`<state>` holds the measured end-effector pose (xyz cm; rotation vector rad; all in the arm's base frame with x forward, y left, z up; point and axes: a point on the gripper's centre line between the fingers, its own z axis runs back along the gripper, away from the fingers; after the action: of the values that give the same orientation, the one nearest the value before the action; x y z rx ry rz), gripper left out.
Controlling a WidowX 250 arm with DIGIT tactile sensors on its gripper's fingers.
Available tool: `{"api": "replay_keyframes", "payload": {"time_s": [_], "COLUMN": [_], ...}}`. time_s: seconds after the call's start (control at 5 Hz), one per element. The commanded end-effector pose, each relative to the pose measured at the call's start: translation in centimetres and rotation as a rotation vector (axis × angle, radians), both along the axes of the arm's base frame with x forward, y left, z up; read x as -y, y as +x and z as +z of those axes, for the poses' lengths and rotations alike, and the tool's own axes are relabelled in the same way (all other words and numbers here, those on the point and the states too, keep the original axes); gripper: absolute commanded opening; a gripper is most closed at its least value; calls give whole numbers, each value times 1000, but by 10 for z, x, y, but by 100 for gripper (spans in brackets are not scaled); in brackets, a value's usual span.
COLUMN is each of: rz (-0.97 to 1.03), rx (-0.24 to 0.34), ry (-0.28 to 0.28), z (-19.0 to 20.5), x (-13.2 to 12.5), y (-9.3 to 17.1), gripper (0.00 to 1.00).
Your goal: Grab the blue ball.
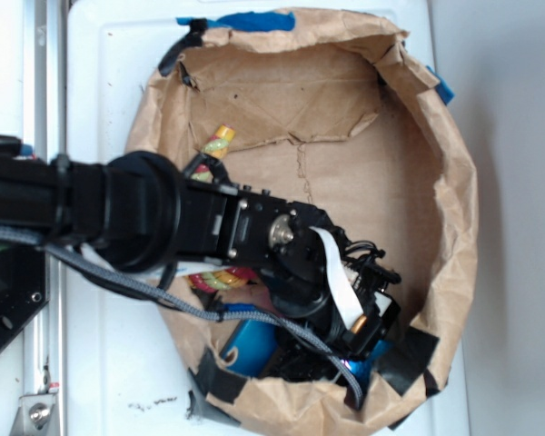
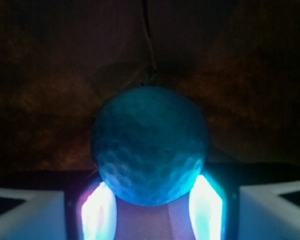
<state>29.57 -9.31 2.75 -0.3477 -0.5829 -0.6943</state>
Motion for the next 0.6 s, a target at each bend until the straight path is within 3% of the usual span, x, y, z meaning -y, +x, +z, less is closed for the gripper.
{"api": "replay_keyframes", "payload": {"time_s": [0.0, 0.4], "rz": [10, 154], "rx": [31, -11], "ry": [5, 71], "z": [18, 42], "x": [4, -15], "y": [7, -1], "gripper": [0, 0]}}
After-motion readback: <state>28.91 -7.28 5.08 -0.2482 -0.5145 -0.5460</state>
